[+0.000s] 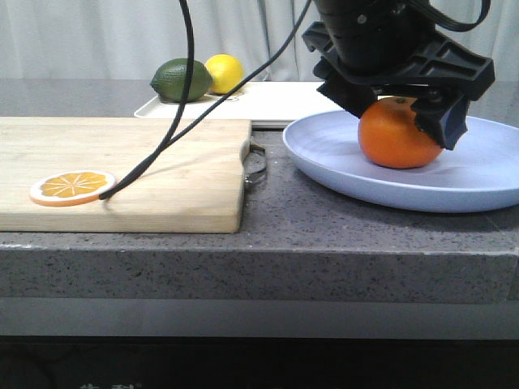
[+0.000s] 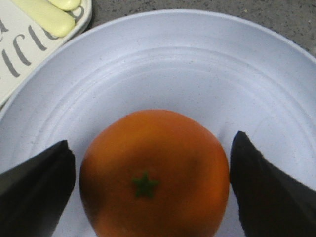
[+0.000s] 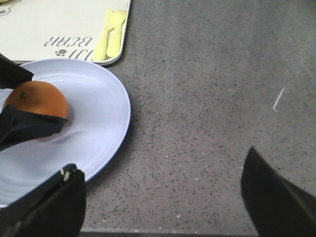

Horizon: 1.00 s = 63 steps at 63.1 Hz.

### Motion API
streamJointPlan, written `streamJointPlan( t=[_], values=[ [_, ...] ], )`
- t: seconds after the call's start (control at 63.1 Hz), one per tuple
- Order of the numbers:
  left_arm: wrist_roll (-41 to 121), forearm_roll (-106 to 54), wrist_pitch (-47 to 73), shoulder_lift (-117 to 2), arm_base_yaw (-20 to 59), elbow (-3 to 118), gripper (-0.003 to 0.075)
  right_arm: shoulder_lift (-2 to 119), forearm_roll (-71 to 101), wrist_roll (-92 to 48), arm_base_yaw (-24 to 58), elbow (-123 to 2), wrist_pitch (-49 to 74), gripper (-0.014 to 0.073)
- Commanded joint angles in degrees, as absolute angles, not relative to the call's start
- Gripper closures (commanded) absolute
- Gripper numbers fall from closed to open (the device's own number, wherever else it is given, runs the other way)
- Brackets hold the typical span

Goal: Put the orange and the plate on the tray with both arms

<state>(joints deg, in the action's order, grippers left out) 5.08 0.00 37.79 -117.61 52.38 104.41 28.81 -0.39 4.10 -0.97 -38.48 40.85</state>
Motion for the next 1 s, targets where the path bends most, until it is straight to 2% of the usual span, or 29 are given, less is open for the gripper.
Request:
streamJointPlan(
  t=[0.0,0.238,0.571,0.983],
  values=[
    [4.92,0.00,34.38,-114.27,52.83,106.42,0.0099,29.48,-1.07,4.07,-1.29,-40.10,36.26,-0.0050],
    [4.64,-2.05,36.50,-110.04,52.83,106.42,0.0099,29.48,-1.07,4.08,-1.29,-40.10,36.58,-0.0050],
    [4.26,-3.05,36.51,-96.02,52.70,104.24,0.0101,29.48,-1.07,4.08,-1.29,-40.10,36.77,-0.0050],
    [3.45,-2.53,32.60,-73.33,51.94,77.89,0.0101,29.48,-1.07,4.08,-1.29,-40.10,37.12,-0.0050]
  ],
)
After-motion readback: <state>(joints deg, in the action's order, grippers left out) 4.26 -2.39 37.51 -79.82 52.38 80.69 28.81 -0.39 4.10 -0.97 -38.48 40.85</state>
